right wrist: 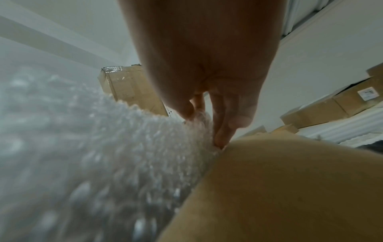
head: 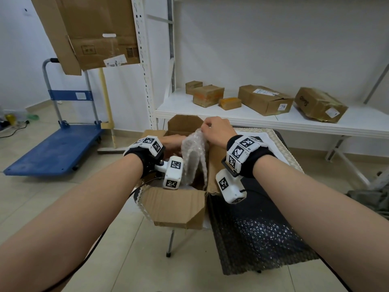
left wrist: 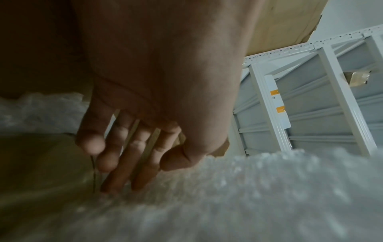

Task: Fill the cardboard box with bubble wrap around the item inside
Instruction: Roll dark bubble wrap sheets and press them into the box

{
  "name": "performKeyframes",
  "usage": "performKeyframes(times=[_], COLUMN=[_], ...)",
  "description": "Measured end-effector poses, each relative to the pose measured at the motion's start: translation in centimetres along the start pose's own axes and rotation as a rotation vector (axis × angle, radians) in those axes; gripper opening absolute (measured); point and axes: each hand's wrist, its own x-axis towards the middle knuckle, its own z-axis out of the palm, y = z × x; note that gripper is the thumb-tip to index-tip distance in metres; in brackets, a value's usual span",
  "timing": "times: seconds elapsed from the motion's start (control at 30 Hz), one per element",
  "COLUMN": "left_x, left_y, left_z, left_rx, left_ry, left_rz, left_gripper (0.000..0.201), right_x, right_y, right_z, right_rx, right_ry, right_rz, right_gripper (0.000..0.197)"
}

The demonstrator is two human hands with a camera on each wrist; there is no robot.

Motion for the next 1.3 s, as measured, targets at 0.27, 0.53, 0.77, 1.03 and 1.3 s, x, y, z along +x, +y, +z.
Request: performKeyframes(times=[0.27,0.53,0.77,1.03,1.3], left_x=[-1.1,-1.6,-1.3,-0.2,-0.7], left_y=[0.6,0.5,0.0,-1.4,-1.2], left_z=[0.3,0.1,0.9,1.1,1.2], left_rx=[-0.065,-0.205,-0.009,-0.044,-0.023], left_ry=[-0.376,-0.458,-0.475,-0.397,-0.435], left_rz=[-0.118,-0.168,-0.181,-0.082,-0.103], left_gripper=[0.025,0.059,0.06,0.071,0.029], right_x=[0.2,0.7,0.5,0.1,-0.4], right_y=[0.4,0.8,0.9,0.7,0.5], right_z=[-0.2,0.6,0.5,1.2,1.4], right_rx=[-0.06,-0.21,-0.329,-0.485,-0.561], right_ry=[-0.109,-0.231,-0.254,-0.167,-0.151], right_rz=[-0.012,-0.019,-0.029,-0.068,-0.082], right_gripper=[0.008,0.021,0.02,0.02,0.028])
